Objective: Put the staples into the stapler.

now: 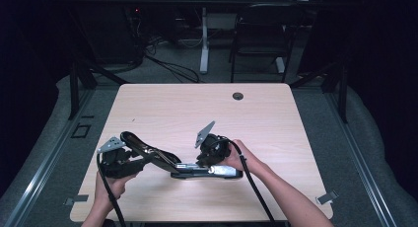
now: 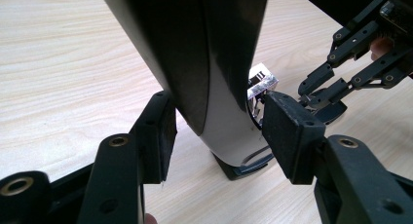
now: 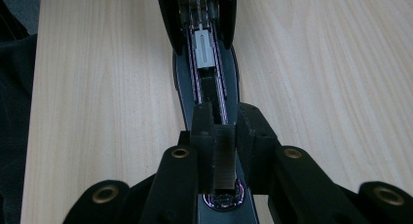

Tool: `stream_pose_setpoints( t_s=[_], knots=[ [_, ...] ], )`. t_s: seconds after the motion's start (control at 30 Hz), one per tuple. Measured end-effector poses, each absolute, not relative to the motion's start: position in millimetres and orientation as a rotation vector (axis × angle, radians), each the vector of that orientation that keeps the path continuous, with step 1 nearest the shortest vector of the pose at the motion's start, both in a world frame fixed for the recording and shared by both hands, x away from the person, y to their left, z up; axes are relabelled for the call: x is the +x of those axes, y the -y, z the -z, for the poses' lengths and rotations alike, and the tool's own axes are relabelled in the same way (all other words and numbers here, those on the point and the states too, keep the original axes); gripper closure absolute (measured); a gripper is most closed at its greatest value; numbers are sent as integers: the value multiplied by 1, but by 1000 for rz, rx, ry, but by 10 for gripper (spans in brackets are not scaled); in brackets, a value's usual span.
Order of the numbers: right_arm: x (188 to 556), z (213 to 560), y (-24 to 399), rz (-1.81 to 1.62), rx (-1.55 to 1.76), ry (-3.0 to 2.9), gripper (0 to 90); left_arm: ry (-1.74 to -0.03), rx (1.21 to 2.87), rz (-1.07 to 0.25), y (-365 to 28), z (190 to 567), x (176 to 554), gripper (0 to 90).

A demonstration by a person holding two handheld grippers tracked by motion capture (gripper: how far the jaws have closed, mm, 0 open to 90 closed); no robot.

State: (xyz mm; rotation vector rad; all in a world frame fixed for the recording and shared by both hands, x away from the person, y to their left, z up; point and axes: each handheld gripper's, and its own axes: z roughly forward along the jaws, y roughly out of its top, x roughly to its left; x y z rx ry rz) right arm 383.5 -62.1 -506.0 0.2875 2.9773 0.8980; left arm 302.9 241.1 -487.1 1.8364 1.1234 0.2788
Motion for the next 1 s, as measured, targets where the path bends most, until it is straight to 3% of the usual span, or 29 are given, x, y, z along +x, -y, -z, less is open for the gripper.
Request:
stream_pose_setpoints(
  t_s=[1.0],
  knots=[
    [384, 510, 63, -905, 217, -2983, 785, -1121, 1837, -278, -241, 487, 303, 477]
  ],
)
